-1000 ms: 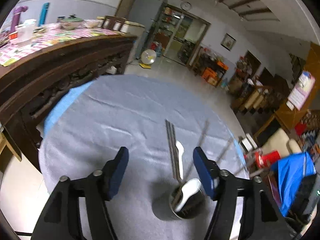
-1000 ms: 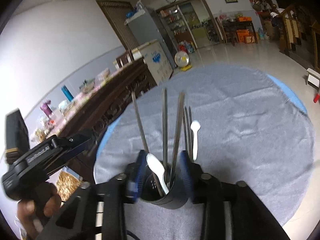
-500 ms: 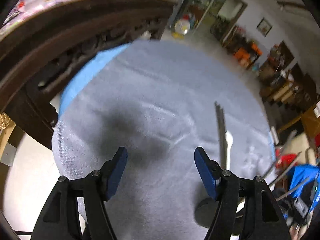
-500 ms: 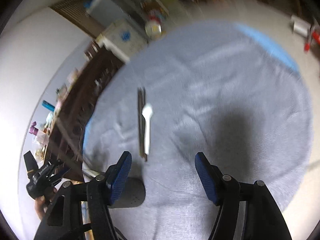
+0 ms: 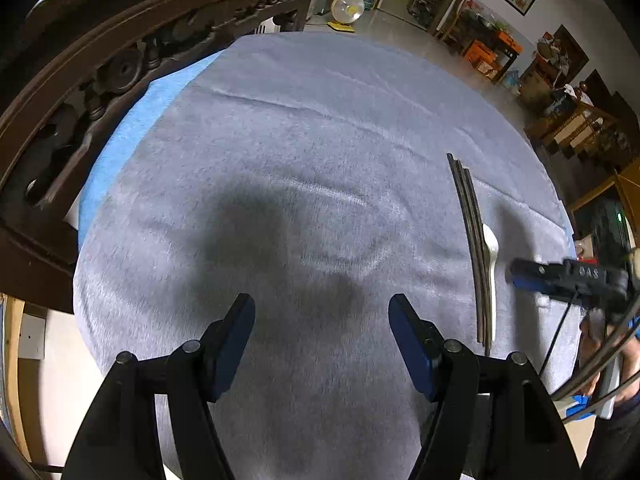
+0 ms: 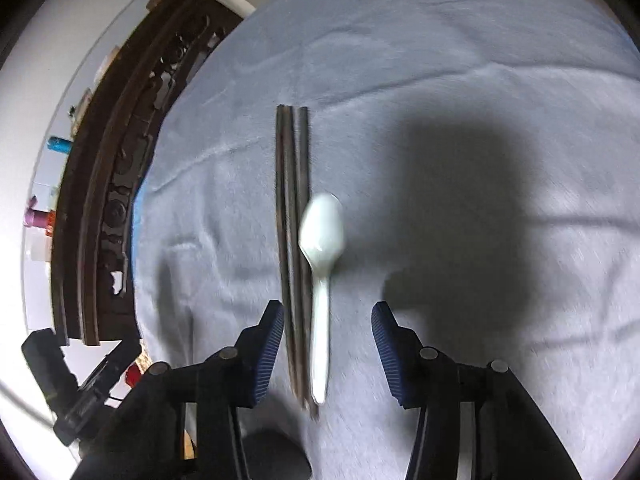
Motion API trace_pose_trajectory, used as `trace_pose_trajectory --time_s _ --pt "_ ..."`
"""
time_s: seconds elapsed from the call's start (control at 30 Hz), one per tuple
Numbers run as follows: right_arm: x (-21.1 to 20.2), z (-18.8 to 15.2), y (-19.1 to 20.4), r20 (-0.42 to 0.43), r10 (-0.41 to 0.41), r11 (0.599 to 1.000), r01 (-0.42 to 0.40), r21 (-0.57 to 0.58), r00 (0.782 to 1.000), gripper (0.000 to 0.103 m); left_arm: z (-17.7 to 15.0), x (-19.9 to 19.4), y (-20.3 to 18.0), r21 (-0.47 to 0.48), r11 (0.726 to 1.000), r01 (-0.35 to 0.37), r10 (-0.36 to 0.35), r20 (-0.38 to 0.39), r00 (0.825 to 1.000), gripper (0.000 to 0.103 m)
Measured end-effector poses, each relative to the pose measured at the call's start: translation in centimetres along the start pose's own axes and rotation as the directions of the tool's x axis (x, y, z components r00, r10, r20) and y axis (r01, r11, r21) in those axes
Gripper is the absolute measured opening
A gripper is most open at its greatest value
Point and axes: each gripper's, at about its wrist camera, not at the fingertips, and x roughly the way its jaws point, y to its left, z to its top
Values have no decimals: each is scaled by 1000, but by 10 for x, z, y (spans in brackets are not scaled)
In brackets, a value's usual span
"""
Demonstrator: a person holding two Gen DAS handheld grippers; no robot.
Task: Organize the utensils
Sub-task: 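Withdraw both grippers from the holder back over the remaining utensils, then close the right gripper on the white spoon's handle while the left gripper approaches the chopsticks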
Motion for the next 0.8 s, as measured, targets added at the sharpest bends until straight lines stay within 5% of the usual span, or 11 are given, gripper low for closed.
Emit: trace_pose_trajectory --time_s 0.2,0.3,0.57,0.8 --pt "28 21 16 -73 -52 998 50 -24 996 38 12 8 -5 19 1000 -2 2 -13 1000 70" --pt "33 26 20 -80 -75 997 72 -33 994 15 20 13 -10 28 1000 6 -5 -21 1000 70" --pt "14 24 -1 -67 -46 999 45 -21 997 14 49 35 -39 65 996 65 -60 -76 995 70" --pt "-10 23 -35 -46 -126 992 125 -12 991 14 84 71 -95 101 986 136 -115 -190 975 69"
